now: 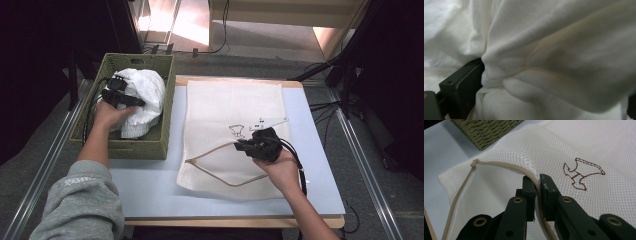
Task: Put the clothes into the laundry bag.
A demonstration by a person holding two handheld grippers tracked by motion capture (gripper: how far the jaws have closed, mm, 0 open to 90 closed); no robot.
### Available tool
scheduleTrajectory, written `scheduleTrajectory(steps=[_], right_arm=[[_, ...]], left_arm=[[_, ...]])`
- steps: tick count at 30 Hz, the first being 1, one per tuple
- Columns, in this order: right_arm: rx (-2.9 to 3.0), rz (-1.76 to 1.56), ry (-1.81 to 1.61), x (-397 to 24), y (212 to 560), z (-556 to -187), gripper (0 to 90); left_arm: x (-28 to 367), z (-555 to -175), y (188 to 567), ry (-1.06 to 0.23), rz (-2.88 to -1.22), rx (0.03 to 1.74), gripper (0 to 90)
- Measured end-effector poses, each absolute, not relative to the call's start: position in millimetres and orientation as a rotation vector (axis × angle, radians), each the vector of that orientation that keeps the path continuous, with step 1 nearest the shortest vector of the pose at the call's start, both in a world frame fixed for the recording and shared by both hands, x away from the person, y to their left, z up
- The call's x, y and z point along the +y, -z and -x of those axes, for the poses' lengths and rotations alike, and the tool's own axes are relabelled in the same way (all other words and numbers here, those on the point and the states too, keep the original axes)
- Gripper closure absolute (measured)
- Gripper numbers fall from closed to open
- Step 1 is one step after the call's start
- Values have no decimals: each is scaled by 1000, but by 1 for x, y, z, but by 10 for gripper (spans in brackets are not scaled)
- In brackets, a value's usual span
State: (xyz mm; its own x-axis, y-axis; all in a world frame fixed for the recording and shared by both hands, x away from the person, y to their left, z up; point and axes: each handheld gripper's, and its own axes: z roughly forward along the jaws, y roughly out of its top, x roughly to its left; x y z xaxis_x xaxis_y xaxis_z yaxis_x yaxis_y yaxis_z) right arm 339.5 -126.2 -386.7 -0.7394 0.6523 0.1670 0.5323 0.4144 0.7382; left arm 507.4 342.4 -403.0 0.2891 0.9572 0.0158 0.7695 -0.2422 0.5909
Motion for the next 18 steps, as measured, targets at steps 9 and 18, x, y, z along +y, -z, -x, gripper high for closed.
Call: scheduleTrajectory(steps=[9, 18], right_arm=[[2515, -1073, -1229, -126, 387, -340, 840], [2511, -1072, -1233, -126, 386, -340, 834]], left_arm=[[345, -500, 411, -696, -2065, 1471, 0], [347, -499, 410, -725, -2076, 1482, 153]])
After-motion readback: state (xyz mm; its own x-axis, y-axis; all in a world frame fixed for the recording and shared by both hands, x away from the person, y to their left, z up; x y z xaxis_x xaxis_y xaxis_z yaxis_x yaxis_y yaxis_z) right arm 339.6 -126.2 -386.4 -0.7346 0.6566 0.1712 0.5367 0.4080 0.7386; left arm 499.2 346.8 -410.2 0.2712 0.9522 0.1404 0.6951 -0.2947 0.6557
